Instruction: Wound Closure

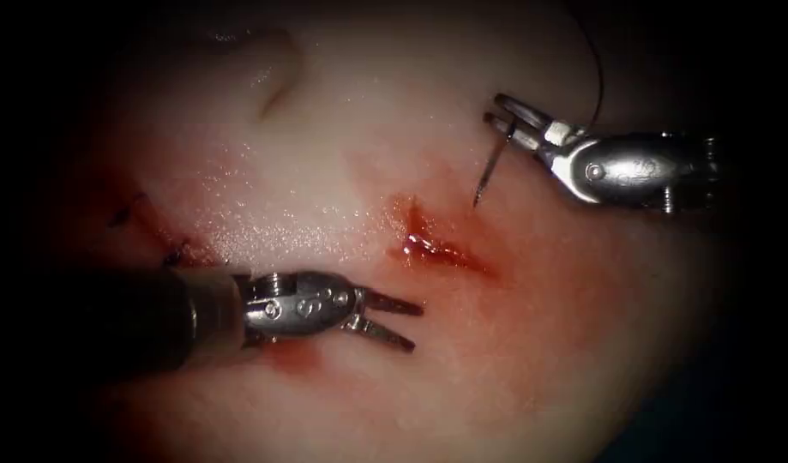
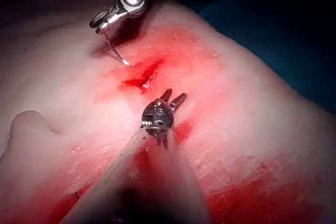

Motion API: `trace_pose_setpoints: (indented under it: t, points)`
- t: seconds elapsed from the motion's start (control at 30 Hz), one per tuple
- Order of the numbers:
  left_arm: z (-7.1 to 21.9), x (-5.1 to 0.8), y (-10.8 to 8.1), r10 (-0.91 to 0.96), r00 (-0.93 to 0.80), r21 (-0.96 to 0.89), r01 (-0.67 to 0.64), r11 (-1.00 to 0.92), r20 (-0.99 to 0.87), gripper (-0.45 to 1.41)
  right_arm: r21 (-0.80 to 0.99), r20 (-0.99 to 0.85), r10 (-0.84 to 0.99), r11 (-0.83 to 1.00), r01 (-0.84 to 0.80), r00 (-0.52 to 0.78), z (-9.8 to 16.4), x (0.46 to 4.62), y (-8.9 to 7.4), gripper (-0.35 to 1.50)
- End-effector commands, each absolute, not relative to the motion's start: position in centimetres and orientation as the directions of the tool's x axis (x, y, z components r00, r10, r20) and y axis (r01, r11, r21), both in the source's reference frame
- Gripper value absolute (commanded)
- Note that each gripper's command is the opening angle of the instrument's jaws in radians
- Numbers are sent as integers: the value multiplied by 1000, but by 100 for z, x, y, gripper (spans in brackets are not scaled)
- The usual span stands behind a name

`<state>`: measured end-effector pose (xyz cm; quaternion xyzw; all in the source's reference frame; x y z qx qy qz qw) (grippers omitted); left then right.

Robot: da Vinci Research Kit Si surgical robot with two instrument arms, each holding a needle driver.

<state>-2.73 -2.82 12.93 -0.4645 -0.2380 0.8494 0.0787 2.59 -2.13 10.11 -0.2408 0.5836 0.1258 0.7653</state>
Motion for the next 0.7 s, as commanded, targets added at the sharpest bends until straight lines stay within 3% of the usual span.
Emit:
trace_pose_setpoints:
  t: [0.03,0.7]
  points:
    - [1299,-278,-285,355,-556,-479,90,-873,-752,30,-233,-951,-96,849,-475,294,1017,267,-216,-35]
    - [1299,-275,-284,354,-555,-479,93,-873,-753,27,-495,-860,-361,762,-416,361,994,282,-278,-35]
